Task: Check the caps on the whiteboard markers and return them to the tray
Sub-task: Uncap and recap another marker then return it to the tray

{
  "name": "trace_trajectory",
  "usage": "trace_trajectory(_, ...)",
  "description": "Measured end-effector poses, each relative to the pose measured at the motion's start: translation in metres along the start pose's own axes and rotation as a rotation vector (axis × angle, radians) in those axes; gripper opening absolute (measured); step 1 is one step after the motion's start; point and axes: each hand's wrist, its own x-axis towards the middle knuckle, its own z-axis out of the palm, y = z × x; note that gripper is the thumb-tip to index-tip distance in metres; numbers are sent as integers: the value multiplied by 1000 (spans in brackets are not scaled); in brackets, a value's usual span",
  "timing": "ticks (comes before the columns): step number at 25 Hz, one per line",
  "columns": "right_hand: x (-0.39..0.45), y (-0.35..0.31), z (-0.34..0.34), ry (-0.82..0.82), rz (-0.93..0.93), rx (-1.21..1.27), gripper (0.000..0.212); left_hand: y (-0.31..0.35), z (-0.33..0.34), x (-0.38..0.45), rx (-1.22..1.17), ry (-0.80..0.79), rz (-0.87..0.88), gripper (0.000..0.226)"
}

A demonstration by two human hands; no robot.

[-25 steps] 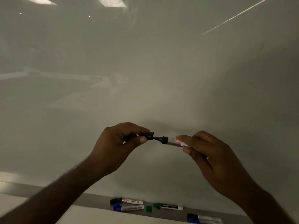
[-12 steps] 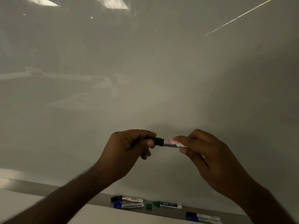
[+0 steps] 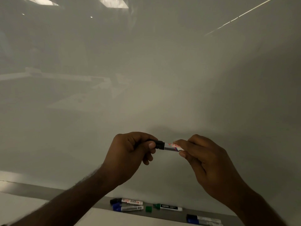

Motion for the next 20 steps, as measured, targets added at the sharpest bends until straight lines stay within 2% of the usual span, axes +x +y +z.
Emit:
trace_trajectory(5,-1,8,7,-17,32,29,27,-10,6,3,13,0,-10,22)
trace_trajectory(11,-4,26,23,-67,99,123,29,-30,10,11,115,-73,-33,21)
trace_trajectory(15,-8,49,39,-116,157,180,26,-54,14,20,264,-136,-12,18)
trace_trajectory(20,-39,82,86,-253,219,188,23,-111,28,11,488,-206,-12,17)
